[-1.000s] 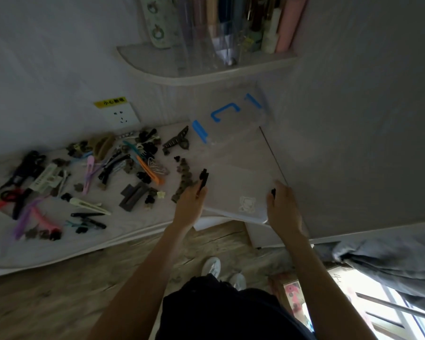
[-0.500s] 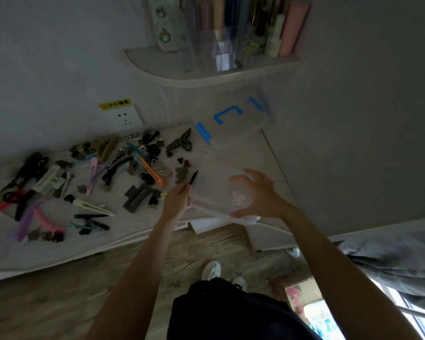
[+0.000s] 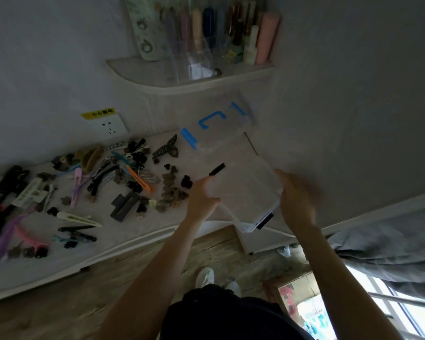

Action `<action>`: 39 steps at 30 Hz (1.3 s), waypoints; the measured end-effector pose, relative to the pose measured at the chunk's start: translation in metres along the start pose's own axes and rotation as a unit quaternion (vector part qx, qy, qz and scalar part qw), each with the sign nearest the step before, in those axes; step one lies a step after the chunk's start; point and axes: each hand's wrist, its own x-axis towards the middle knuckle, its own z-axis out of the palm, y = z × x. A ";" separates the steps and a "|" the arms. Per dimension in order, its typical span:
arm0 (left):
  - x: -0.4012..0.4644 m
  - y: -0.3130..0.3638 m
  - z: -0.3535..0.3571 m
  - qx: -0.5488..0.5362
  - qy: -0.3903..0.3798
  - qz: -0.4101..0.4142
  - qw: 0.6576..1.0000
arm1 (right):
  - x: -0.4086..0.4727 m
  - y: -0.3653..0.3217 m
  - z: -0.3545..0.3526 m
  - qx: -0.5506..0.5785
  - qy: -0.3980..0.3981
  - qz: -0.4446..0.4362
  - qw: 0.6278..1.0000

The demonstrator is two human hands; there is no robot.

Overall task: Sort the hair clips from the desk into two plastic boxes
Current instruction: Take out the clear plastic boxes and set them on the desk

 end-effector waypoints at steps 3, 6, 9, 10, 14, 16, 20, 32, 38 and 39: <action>0.003 0.015 0.012 -0.007 0.021 0.066 0.998 | -0.006 0.004 0.001 -0.096 0.057 -0.040 0.993; 0.016 0.014 0.024 -0.017 -0.027 0.049 0.998 | -0.009 0.006 0.005 -0.155 0.070 -0.035 0.985; 0.030 0.003 0.031 -0.009 -0.081 0.034 0.996 | -0.012 -0.002 0.008 -0.173 0.033 -0.010 0.984; 0.034 -0.001 0.030 -0.015 -0.080 0.041 0.996 | -0.012 -0.006 0.008 -0.184 0.036 -0.010 0.982; 0.030 -0.006 0.003 -0.043 0.098 0.115 0.988 | 0.004 -0.027 0.004 -0.176 0.077 -0.079 0.978; 0.038 -0.006 -0.020 -0.055 0.203 0.101 0.972 | 0.021 -0.046 0.009 -0.119 0.063 -0.120 0.984; 0.094 -0.012 -0.061 -0.145 0.150 -0.063 0.976 | 0.077 -0.086 0.026 -0.039 0.001 -0.167 0.985; 0.110 -0.039 -0.084 -0.188 0.079 -0.130 0.970 | 0.128 -0.101 0.045 0.058 0.017 -0.072 0.996; 0.074 -0.043 -0.112 -0.267 0.071 -0.134 0.952 | 0.154 -0.107 0.060 0.079 -0.113 0.033 0.990; 0.073 -0.043 -0.115 -0.280 0.076 -0.142 0.946 | 0.154 -0.107 0.061 0.090 -0.108 0.037 0.989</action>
